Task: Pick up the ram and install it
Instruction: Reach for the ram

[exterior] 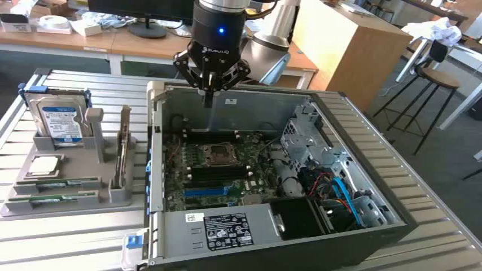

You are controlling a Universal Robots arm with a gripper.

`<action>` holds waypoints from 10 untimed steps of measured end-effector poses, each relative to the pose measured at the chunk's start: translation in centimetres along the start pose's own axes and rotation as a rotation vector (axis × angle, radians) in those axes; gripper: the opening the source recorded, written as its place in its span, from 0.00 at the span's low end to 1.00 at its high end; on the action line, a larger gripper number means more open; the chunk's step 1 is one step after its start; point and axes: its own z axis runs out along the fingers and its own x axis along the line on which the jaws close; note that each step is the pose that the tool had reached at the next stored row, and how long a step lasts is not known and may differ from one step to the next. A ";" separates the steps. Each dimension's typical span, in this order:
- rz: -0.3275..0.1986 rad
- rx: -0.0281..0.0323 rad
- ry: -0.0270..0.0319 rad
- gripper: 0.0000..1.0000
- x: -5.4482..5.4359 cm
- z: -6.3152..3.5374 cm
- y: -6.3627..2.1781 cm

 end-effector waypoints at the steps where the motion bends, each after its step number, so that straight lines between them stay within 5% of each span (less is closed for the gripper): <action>1: 0.000 0.0000 0.0000 0.10 0.0 0.00 0.00; 10: 0.000 0.0000 -0.0001 0.10 0.1 0.00 0.00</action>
